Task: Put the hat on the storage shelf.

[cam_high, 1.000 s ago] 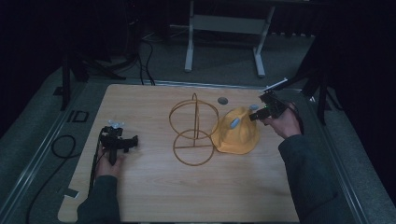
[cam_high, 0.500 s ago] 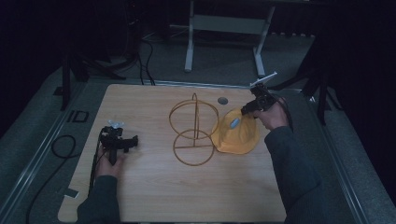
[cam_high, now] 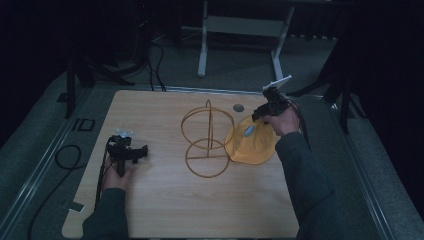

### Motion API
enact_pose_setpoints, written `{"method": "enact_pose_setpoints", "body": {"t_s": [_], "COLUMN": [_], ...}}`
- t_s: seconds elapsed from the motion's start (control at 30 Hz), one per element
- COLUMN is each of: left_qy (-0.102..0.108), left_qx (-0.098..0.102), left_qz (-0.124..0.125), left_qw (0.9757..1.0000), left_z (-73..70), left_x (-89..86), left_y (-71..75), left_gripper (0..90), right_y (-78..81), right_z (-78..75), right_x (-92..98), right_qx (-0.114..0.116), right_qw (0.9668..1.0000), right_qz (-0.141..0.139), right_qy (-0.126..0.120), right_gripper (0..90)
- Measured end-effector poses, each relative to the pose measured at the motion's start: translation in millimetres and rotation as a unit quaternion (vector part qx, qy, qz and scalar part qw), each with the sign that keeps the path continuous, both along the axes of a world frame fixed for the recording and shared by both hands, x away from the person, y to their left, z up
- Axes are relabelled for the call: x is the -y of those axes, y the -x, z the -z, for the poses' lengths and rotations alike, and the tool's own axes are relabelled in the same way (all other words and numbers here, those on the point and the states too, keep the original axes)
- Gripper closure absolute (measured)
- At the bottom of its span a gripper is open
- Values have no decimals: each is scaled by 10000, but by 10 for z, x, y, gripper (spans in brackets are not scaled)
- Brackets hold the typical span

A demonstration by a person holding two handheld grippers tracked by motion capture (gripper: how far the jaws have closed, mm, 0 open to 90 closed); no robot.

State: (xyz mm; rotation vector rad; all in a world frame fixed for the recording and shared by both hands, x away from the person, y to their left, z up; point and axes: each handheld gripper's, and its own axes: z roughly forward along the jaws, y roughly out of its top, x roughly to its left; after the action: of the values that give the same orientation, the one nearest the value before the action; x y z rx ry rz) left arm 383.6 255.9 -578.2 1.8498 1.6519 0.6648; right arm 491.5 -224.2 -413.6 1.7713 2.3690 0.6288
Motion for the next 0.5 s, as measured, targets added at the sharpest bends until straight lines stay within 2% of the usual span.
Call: {"method": "enact_pose_setpoints", "body": {"t_s": [0.07,0.1,0.17,0.27,0.3,0.43,0.5], "left_qy": [0,1,1,-1,-2,1,-1], "left_qx": [-1,-1,-1,-2,-3,-1,-2], "left_qz": [1,0,0,1,1,0,1], "left_qw": [10000,10000,10000,10000,10000,10000,10000], "left_z": [0,0,0,0,0,0,0], "left_x": [0,0,0,0,0,0,0], "left_y": [0,0,0,0,0,0,0], "left_gripper": [73,73,73,73,73,73,73], "right_y": [-6,-31,-38,-60,-67,-88,-101], "right_z": [9,53,63,83,102,171,199], "right_x": [-7,-24,-24,-27,-41,-74,-84], "right_qx": [7,-89,-129,-185,-267,-457,-483], "right_qw": [10000,9999,9998,9996,9994,9984,9980], "right_qz": [17,86,112,183,182,164,156], "right_qy": [-16,81,94,90,129,288,370], "right_gripper": [410,407,407,443,492,579,652]}}
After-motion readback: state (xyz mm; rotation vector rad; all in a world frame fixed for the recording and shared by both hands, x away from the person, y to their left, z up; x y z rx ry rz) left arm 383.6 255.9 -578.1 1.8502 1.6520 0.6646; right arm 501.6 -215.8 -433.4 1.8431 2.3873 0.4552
